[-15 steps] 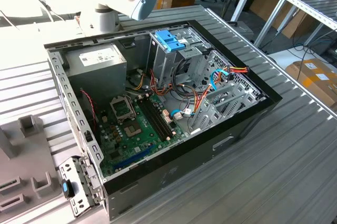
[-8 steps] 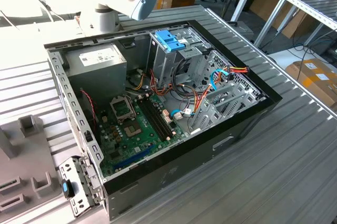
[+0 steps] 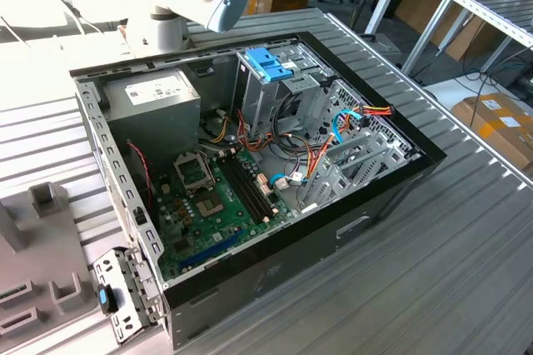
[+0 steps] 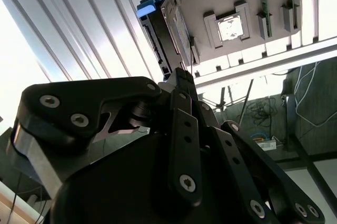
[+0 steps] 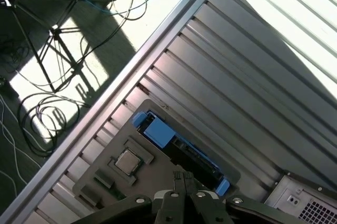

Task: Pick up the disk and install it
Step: 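Pick up the disk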

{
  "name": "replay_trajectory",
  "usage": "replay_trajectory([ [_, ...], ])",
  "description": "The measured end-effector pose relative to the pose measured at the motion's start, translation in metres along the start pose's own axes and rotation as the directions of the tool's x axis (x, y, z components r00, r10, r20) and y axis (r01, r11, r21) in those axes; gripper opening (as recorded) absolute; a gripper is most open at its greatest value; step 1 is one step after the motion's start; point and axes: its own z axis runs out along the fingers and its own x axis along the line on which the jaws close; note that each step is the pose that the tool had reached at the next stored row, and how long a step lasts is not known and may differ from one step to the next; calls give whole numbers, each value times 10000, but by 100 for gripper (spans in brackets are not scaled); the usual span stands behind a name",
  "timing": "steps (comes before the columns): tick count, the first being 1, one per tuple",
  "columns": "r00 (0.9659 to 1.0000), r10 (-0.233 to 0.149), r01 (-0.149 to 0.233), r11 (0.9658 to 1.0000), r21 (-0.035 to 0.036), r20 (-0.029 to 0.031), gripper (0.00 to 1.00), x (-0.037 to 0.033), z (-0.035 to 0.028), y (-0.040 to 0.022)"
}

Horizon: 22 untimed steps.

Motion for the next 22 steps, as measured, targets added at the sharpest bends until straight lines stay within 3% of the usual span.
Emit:
replay_trajectory([
  [22,9979,-647,647,9979,-20,-35,11,0,0,0],
])
